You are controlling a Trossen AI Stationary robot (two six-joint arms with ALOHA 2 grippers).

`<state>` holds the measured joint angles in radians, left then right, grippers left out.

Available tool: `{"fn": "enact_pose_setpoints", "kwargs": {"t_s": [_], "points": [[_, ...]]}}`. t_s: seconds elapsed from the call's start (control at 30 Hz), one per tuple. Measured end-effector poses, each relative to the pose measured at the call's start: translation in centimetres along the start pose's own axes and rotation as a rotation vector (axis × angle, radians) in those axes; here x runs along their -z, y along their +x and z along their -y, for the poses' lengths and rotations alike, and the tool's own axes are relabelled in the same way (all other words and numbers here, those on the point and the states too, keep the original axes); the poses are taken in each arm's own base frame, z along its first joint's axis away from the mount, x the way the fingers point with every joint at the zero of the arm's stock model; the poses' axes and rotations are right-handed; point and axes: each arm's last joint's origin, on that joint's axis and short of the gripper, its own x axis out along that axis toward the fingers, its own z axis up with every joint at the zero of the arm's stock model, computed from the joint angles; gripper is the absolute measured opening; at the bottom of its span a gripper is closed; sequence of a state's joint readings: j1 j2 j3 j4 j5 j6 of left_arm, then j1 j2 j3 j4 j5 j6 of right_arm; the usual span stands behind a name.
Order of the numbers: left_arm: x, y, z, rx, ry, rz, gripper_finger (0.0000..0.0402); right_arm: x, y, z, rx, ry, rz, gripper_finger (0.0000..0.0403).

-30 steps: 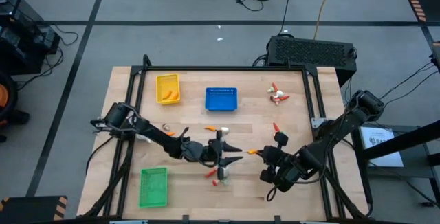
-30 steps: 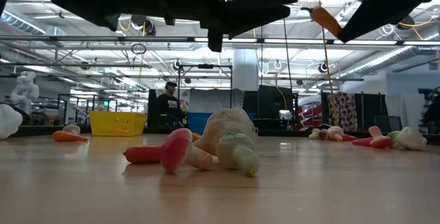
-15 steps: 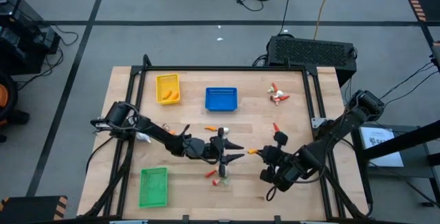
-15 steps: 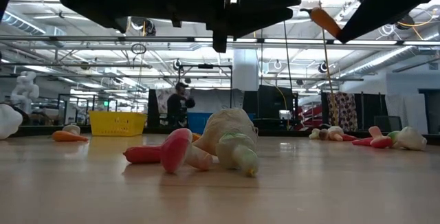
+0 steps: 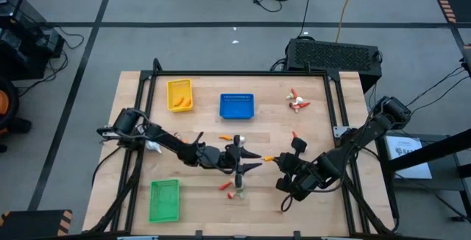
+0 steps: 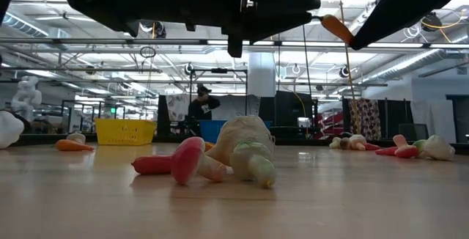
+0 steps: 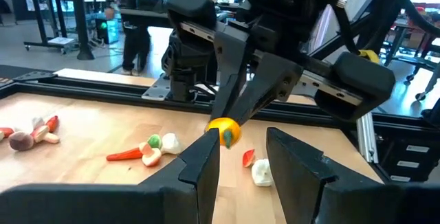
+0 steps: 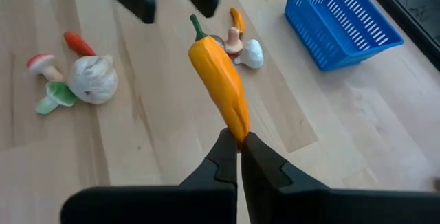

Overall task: Sort produce into baskets
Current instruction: Put the yellow chili pepper into the yellow bin

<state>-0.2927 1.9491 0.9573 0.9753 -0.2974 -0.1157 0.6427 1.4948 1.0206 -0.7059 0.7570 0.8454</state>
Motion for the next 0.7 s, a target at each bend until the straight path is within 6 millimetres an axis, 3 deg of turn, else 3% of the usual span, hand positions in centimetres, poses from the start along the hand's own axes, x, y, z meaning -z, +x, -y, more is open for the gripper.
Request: {"fn": "enact_pose_setpoints", "kwargs": {"t_s": [0.47, 0.7], "points": [[0.15, 0.12, -0.44, -0.002, -0.001, -0.020, 0.0126, -0.70, 0.56, 0.15, -0.005, -0.020, 0.017, 0.0000], [0.15, 0.12, -0.45, -0.001, -0.002, -0.019, 0.0087, -0.74, 0.63, 0.23, -0.002, -0.019, 0.015, 0.0000]]}}
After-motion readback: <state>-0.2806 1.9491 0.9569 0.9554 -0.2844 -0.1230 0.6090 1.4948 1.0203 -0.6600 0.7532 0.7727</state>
